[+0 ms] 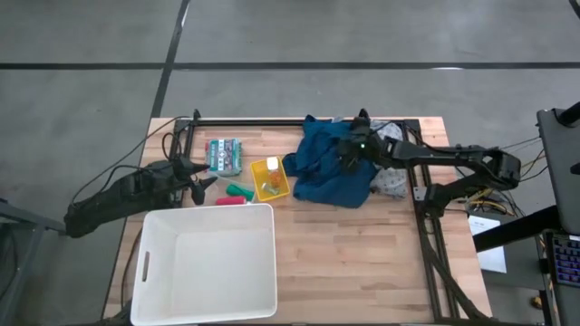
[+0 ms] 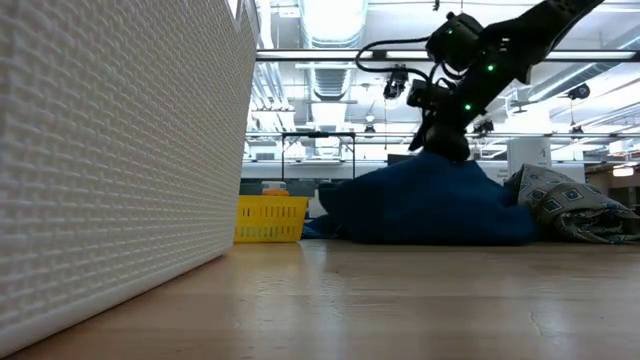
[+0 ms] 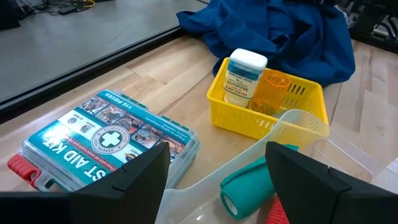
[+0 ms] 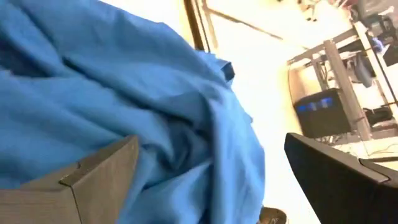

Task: Pick & place medical supplies in basket/bin
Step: Put the blue patient gown into the white bin

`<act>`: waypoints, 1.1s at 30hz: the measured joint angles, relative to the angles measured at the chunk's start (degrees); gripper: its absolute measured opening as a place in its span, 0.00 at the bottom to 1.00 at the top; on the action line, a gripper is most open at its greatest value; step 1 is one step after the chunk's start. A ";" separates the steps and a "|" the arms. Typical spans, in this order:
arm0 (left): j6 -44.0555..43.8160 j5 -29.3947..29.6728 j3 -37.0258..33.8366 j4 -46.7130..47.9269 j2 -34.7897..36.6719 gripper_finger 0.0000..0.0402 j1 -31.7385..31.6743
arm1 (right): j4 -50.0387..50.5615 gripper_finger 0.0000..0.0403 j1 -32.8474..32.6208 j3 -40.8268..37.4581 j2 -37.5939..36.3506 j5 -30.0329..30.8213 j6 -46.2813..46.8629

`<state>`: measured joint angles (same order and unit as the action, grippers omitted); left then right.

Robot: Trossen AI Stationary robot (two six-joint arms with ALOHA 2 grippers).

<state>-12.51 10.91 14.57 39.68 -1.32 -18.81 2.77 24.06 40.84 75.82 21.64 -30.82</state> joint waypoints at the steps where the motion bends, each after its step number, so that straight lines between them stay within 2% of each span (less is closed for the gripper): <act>1: 0.00 -0.02 0.00 0.01 -0.01 0.68 0.00 | -0.50 0.99 0.85 0.06 0.00 -0.89 -0.25; 12: -0.02 0.00 0.00 0.00 0.00 0.68 0.00 | -0.24 0.99 10.73 3.46 1.17 -13.36 0.84; 18: 0.00 -0.02 0.00 0.00 -0.02 0.68 0.00 | 1.23 0.99 12.90 7.31 0.56 -14.96 5.08; 20: 0.00 0.00 0.00 0.00 -0.02 0.68 0.00 | 5.20 0.99 14.08 10.43 0.56 -17.38 10.52; 23: 0.00 -0.01 0.00 0.01 -0.02 0.68 0.00 | 12.28 0.99 16.97 16.09 2.23 -27.00 17.94; 25: 0.00 -0.01 0.00 0.01 -0.02 0.68 0.00 | 16.32 0.99 18.78 19.60 4.02 -30.69 19.03; 33: 0.00 -0.02 -0.01 0.00 0.00 0.68 0.00 | 28.85 0.99 24.20 33.13 15.29 -31.11 17.05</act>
<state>-12.51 10.90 14.56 39.68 -1.32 -18.81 31.62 48.26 73.97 91.11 -9.46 -13.76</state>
